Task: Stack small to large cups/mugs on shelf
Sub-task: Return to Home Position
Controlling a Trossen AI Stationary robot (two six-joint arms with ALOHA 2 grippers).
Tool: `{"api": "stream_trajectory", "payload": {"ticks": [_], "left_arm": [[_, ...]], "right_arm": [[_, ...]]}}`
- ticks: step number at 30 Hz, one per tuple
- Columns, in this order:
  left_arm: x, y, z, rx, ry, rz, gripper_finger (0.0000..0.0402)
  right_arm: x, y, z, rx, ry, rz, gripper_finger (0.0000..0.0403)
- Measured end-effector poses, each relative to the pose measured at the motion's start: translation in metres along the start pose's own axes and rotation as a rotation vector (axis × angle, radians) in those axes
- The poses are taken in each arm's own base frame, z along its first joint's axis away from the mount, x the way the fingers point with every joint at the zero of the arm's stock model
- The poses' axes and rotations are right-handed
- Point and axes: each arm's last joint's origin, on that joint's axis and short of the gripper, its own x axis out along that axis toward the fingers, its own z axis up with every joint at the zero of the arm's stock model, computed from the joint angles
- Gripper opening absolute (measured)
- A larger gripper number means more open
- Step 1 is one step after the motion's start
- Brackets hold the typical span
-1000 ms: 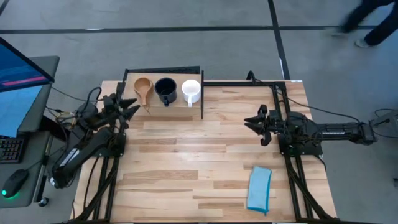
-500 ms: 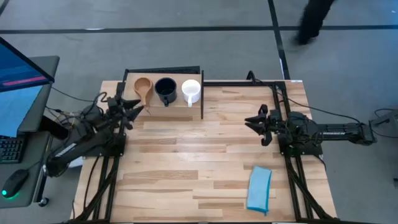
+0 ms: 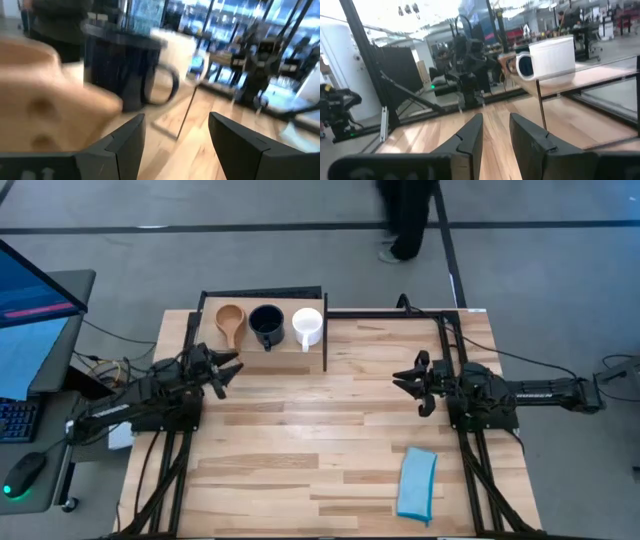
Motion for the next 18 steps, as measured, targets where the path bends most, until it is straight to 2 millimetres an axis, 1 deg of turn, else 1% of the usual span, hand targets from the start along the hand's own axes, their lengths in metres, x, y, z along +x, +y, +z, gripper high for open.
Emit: {"api": "stream_trajectory", "payload": {"ticks": [1, 3, 10, 18], "left_arm": [[0.0000, -0.0001, -0.0028, 0.005, 0.023, 0.003, 0.0209], [-0.0003, -0.0012, -0.0044, 0.011, 0.034, 0.006, 0.0209], [-0.0013, -0.0041, -0.0053, 0.038, 0.026, 0.042, 0.0209], [-0.0026, -0.0090, -0.0066, 0.040, 0.033, 0.010, 0.0209]], "right_arm": [[-0.0008, -0.0008, -0.0042, 0.000, -0.003, 0.000, 0.0118], [-0.0009, -0.0009, -0.0050, 0.000, 0.006, -0.003, 0.0118], [-0.0009, -0.0006, -0.0037, -0.017, -0.008, 0.002, 0.0118], [-0.0009, -0.0002, -0.0038, -0.033, -0.007, 0.006, 0.0118]]}}
